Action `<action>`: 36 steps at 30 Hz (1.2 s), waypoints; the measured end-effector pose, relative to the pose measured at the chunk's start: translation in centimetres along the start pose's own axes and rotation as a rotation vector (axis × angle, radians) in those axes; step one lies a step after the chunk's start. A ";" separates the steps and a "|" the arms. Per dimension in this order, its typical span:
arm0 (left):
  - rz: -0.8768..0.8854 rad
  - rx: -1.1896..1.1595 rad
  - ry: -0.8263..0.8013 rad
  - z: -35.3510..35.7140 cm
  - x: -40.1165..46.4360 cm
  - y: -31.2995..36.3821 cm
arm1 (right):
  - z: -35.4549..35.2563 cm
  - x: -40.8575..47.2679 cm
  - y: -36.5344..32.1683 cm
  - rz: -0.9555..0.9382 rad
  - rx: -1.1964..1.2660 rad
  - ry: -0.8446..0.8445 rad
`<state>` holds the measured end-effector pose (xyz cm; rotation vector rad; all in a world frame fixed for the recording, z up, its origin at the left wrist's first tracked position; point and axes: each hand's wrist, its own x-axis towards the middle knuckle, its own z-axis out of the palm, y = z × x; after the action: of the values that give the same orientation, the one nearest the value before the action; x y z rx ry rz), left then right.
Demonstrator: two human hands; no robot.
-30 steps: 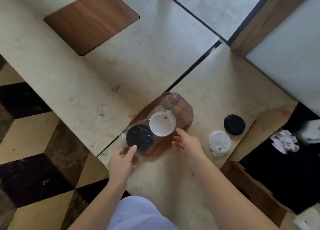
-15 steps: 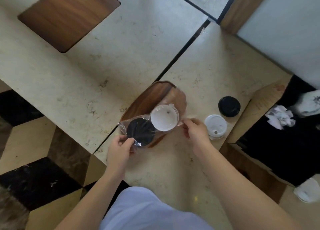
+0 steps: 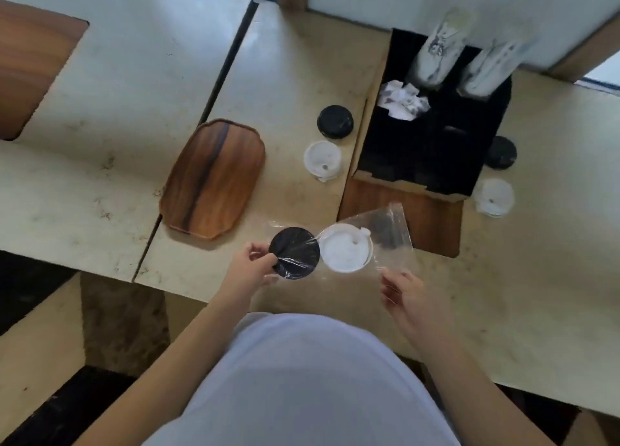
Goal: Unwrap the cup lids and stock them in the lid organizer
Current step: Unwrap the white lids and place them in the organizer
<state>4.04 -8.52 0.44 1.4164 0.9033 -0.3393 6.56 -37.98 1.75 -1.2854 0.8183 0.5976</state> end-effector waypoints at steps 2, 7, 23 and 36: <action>-0.023 0.049 -0.073 1.5 -0.4 -0.5 | -2.6 -0.6 1.9 0.030 0.049 0.062; -0.028 0.194 -0.178 4.4 -0.9 -0.4 | -7.0 -1.1 5.6 0.082 0.097 0.118; 0.096 0.566 0.078 8.2 -2.5 0.9 | -12.6 -2.7 5.6 0.198 -0.206 0.043; 0.865 1.741 -0.403 18.6 -5.3 1.3 | -11.7 -0.6 1.5 -0.286 -0.870 0.278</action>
<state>7.76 -27.30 3.31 2.9205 -0.7171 -0.7494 2.82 -49.05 0.46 -2.2767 0.5812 0.5650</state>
